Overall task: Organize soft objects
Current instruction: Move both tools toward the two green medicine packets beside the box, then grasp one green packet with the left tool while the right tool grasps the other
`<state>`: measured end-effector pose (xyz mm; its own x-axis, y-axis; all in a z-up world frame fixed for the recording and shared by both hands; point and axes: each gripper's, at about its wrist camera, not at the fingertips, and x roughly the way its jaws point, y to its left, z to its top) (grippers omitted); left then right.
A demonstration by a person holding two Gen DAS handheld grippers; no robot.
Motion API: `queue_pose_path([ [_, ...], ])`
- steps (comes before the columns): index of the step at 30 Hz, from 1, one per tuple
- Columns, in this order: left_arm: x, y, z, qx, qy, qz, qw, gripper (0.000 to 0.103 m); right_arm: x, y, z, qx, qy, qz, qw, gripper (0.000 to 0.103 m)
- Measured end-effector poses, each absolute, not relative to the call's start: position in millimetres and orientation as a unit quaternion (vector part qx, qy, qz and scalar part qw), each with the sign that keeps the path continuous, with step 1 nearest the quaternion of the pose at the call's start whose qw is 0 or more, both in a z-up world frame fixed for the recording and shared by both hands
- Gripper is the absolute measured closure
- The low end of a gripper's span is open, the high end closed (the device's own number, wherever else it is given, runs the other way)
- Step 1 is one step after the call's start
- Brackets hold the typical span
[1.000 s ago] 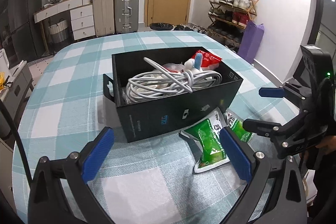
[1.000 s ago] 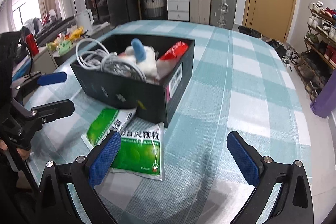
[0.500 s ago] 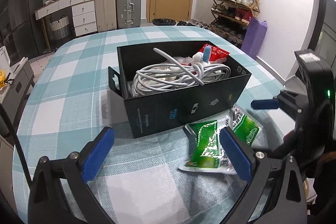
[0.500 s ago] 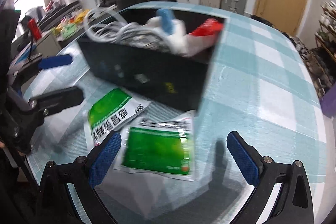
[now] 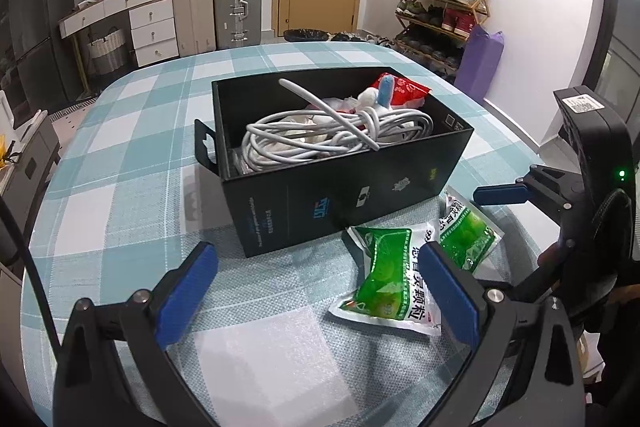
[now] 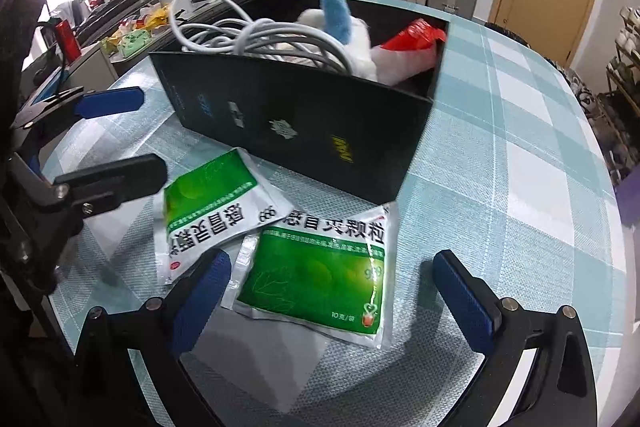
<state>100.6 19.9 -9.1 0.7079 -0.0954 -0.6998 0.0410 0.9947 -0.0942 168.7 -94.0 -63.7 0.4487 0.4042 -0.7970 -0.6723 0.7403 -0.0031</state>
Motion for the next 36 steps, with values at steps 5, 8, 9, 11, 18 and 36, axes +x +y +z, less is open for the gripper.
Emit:
queue_pose_path([
  [5, 100.2, 14.7, -9.2, -0.030, 0.383, -0.048, 0.922, 0.002, 170.3, -98.6, -64.2, -0.164, 0.422, 0.316, 0.833, 0.001],
  [8, 100.5, 9.4, -12.5, -0.027, 0.391, -0.061, 0.918, 0.002, 174.4, -110.6, -64.7, -0.160, 0.428, 0.312, 0.833, 0.001],
  [9, 100.8, 6.2, -14.4, -0.024, 0.395, -0.068, 0.916, 0.002, 175.8, -114.0, -64.7, -0.160, 0.430, 0.309, 0.833, 0.001],
  [11, 101.1, -0.7, -17.7, -0.012, 0.401, -0.077, 0.913, 0.002, 177.6, -118.6, -63.9, -0.158, 0.430, 0.310, 0.833, 0.001],
  [18, 103.9, -18.7, -25.1, 0.030, 0.416, -0.089, 0.904, 0.002, 175.8, -119.0, -64.1, -0.168, 0.426, 0.324, 0.828, 0.001],
  [36, 106.2, -26.8, -28.0, 0.040, 0.427, -0.106, 0.897, 0.054, 175.4, -116.1, -65.3, -0.168, 0.420, 0.328, 0.829, 0.001],
])
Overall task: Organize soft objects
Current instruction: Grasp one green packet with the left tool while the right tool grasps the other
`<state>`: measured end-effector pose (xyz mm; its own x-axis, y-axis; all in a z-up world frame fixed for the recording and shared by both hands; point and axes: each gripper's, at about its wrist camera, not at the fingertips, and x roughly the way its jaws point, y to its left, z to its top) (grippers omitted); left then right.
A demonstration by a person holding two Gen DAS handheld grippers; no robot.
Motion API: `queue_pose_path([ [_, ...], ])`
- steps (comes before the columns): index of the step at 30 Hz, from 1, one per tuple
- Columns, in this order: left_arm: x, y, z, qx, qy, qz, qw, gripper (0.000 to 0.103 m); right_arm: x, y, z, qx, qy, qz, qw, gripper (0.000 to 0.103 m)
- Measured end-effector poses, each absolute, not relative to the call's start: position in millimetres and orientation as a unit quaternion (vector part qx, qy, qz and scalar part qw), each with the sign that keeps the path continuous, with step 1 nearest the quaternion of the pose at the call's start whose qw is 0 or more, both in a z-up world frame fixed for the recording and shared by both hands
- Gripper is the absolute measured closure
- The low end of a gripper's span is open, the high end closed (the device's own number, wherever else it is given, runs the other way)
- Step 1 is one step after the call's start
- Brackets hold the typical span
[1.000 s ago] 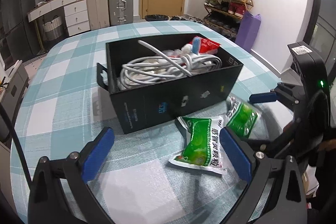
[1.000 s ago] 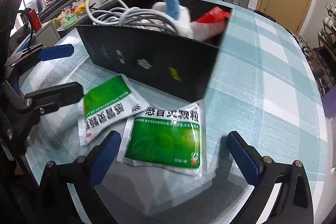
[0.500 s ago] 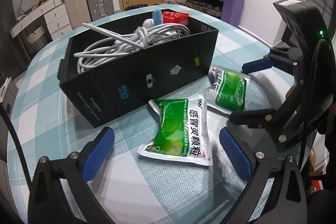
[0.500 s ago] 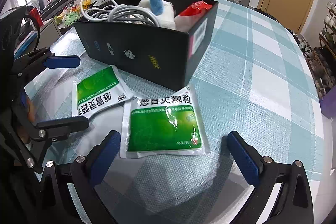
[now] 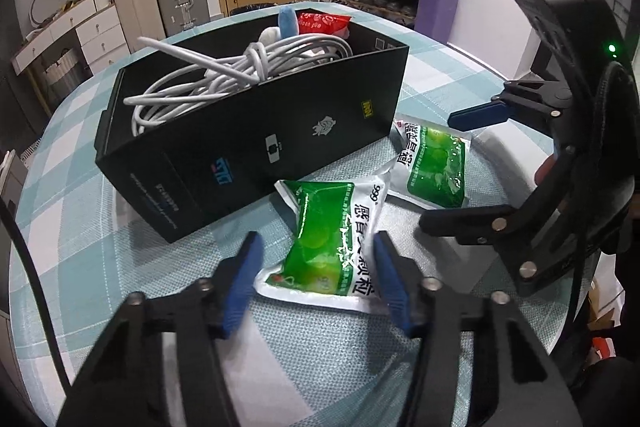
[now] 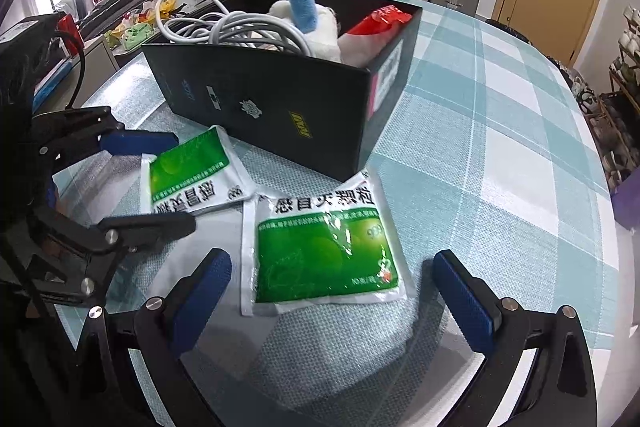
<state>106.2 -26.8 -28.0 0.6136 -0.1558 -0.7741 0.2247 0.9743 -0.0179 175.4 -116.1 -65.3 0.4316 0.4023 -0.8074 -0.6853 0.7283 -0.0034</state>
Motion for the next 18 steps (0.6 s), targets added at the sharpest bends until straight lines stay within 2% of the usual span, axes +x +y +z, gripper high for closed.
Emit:
queue_pose_path([
  [11, 93.0, -14.4, -15.3, 0.023, 0.407, -0.112, 0.906, 0.056, 173.8, -112.7, -64.0, -0.168, 0.413, 0.332, 0.831, 0.003],
  [14, 91.1, -10.3, -10.2, 0.017, 0.401, -0.112, 0.909, 0.056, 173.8, -112.6, -63.1, -0.166, 0.409, 0.333, 0.833, 0.009],
  [18, 87.6, -4.9, -4.9, 0.013, 0.395, -0.114, 0.912, 0.056, 171.9, -111.9, -59.9, -0.167, 0.404, 0.338, 0.834, 0.025],
])
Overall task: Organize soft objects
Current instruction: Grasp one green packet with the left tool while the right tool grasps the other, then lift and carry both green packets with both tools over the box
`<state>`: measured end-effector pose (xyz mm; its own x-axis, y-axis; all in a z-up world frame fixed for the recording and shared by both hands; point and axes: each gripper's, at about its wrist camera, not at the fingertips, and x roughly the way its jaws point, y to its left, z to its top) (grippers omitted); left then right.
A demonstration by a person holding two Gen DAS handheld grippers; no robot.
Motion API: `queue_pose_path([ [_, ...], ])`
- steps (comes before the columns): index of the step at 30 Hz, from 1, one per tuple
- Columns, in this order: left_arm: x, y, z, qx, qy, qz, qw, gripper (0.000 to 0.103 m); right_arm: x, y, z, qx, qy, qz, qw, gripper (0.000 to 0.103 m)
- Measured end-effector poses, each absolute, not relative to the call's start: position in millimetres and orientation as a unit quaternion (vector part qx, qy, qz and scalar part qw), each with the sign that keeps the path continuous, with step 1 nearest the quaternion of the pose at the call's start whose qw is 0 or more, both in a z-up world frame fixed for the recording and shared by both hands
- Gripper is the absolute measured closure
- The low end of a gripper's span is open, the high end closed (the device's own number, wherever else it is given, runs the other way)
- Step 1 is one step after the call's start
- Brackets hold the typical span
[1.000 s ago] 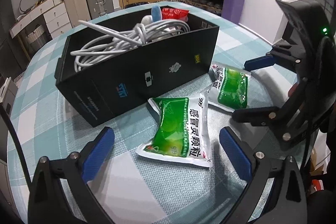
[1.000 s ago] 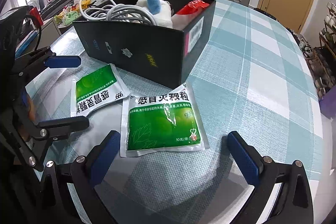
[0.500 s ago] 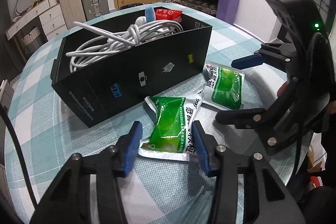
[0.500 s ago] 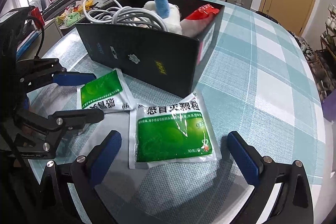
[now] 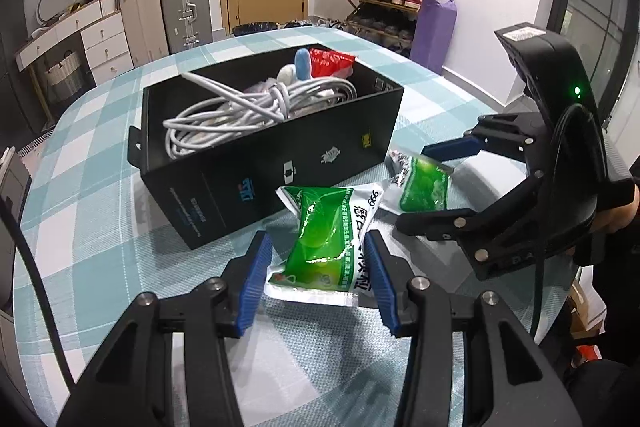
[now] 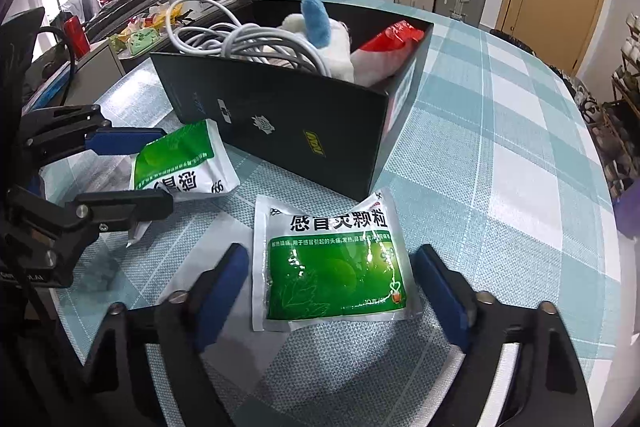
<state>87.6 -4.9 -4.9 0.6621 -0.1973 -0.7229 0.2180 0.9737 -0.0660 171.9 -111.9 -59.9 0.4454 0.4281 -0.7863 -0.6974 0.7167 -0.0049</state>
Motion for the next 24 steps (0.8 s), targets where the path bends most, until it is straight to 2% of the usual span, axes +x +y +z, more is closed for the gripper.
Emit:
queue_pose_path([
  [3, 86.7, -3.7, -1.9, 0.011, 0.390, -0.115, 0.913, 0.056, 169.9, -112.8, -58.2, -0.167, 0.402, 0.340, 0.834, 0.036],
  [9, 79.2, 1.7, 6.8, 0.006, 0.378, -0.118, 0.918, 0.056, 166.1, -115.4, -55.5, -0.172, 0.397, 0.341, 0.834, 0.050],
  [12, 76.7, 1.7, 12.4, 0.005, 0.371, -0.121, 0.921, 0.056, 164.1, -116.6, -54.0, -0.173, 0.395, 0.343, 0.834, 0.053],
  [24, 64.3, 18.4, 50.2, -0.029, 0.322, -0.115, 0.939, 0.056, 141.5, -123.1, -24.0, -0.176, 0.352, 0.368, 0.842, 0.053],
])
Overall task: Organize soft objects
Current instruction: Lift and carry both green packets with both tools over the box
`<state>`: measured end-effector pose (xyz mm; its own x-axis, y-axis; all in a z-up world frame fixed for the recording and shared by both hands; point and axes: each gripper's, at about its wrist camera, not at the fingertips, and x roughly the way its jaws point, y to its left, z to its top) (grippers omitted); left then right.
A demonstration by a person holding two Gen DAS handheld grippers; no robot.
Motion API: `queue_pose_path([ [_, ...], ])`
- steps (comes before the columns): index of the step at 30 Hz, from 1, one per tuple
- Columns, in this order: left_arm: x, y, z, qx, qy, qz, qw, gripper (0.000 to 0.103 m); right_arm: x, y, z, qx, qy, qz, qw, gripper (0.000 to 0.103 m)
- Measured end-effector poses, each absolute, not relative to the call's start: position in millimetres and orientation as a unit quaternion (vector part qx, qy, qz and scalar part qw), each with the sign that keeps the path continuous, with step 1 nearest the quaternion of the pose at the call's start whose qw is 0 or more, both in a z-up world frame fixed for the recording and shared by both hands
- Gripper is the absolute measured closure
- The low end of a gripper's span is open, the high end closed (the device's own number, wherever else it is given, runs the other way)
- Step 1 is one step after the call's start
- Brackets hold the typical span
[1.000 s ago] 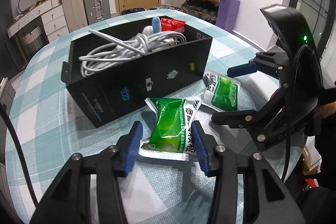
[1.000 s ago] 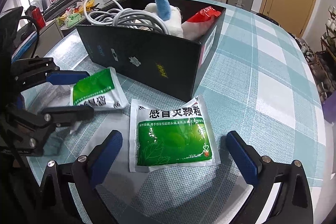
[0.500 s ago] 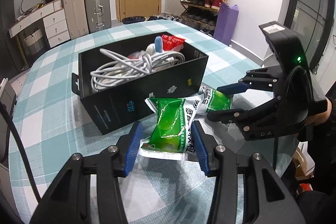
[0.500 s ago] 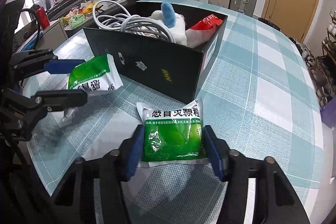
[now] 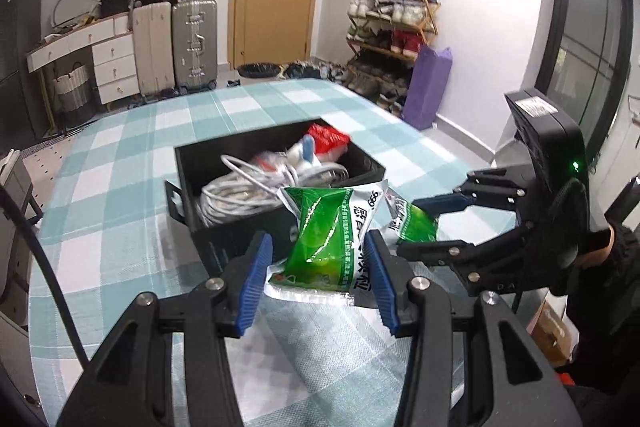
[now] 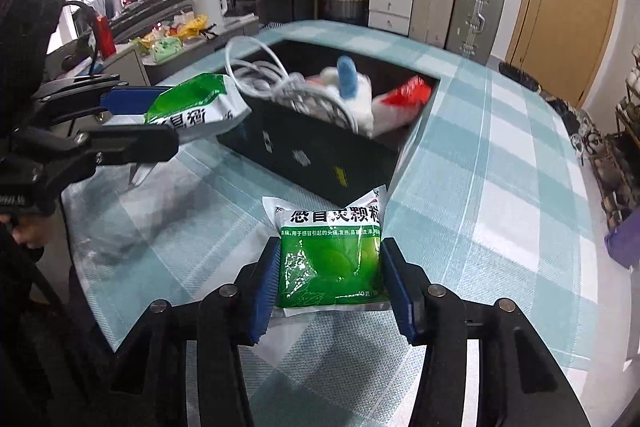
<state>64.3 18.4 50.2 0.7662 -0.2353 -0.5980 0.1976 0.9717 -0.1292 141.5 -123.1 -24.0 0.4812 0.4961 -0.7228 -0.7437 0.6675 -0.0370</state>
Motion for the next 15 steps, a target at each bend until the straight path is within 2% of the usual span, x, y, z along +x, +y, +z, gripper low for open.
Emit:
queue_pose_path([
  [15, 67.1, 49.6, 69.4, -0.061, 0.283, -0.047, 0.956, 0.056, 133.4, -137.6, 18.8, -0.125, 0.295, 0.368, 0.873, 0.053],
])
